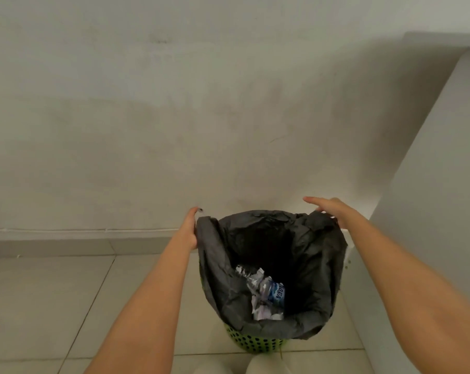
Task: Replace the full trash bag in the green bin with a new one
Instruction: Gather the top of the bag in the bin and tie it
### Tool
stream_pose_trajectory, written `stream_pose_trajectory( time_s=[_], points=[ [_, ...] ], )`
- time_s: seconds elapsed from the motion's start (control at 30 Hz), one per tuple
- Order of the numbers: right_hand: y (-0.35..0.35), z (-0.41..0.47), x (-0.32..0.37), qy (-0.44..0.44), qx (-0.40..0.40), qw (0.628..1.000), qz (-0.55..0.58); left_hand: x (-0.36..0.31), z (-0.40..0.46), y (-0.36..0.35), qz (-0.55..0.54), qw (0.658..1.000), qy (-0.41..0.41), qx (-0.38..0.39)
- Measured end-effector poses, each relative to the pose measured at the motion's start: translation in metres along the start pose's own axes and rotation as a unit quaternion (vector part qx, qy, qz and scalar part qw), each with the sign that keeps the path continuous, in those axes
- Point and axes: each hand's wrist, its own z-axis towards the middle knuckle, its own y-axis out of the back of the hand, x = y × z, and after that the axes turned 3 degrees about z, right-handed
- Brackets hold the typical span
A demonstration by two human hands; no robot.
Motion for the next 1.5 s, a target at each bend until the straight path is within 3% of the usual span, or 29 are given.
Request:
stream_pose_trajectory(
  time_s=[0.17, 0.33, 0.4, 0.47, 0.53, 0.57, 0.7, 0.8, 0.9, 0.97, 1.07, 1.23, 1.33, 1.5],
  points=[
    [-0.003, 0.009, 0.002, 0.013, 0.018, 0.998, 0.052, 0.001, 0.015, 0.006, 0.077, 0.997, 0.018, 0.006],
    [-0.004, 0.014, 0.004, 0.003, -0.007, 0.987, 0.161, -0.006, 0.021, 0.003, 0.036, 0.998, -0.042, 0.013],
    [-0.007, 0.013, 0.004, -0.049, 0.025, 0.997, 0.046, -0.009, 0.026, 0.002, -0.007, 0.998, -0.053, 0.022],
    [-0.008, 0.016, 0.001, -0.091, 0.05, 0.977, -0.186, -0.014, 0.03, -0.002, 0.001, 0.999, -0.029, 0.032],
    [-0.013, 0.013, 0.001, -0.09, 0.043, 0.936, -0.338, -0.017, 0.031, -0.006, 0.091, 0.995, -0.002, 0.025],
    [-0.014, 0.013, 0.003, -0.075, 0.038, 0.934, -0.348, -0.018, 0.031, -0.008, 0.144, 0.989, 0.005, 0.023],
    [-0.013, 0.011, 0.017, -0.046, 0.051, 0.972, -0.226, -0.024, 0.022, -0.007, 0.219, 0.972, 0.048, 0.071],
    [-0.011, 0.015, 0.015, -0.037, 0.066, 0.997, 0.007, -0.031, 0.013, -0.012, 0.193, 0.975, -0.024, 0.104],
    [-0.013, 0.018, 0.011, 0.023, 0.101, 0.966, 0.236, -0.033, 0.003, -0.021, 0.047, 0.984, -0.116, 0.123],
    [-0.014, 0.011, 0.01, 0.059, 0.124, 0.944, 0.3, -0.031, -0.002, -0.025, 0.003, 0.983, -0.12, 0.14],
    [-0.009, 0.003, 0.011, 0.1, 0.145, 0.942, 0.284, -0.034, -0.009, -0.027, -0.003, 0.981, -0.127, 0.146],
    [0.023, -0.012, 0.004, 0.114, 0.229, 0.956, 0.141, -0.044, -0.023, 0.008, 0.11, 0.967, -0.196, 0.124],
    [0.049, -0.025, -0.009, 0.12, 0.188, 0.969, 0.109, -0.044, -0.036, 0.039, 0.152, 0.96, -0.205, 0.115],
    [0.07, -0.041, -0.034, 0.103, 0.081, 0.99, 0.055, -0.025, -0.055, 0.061, 0.233, 0.947, -0.219, 0.022]
  ],
)
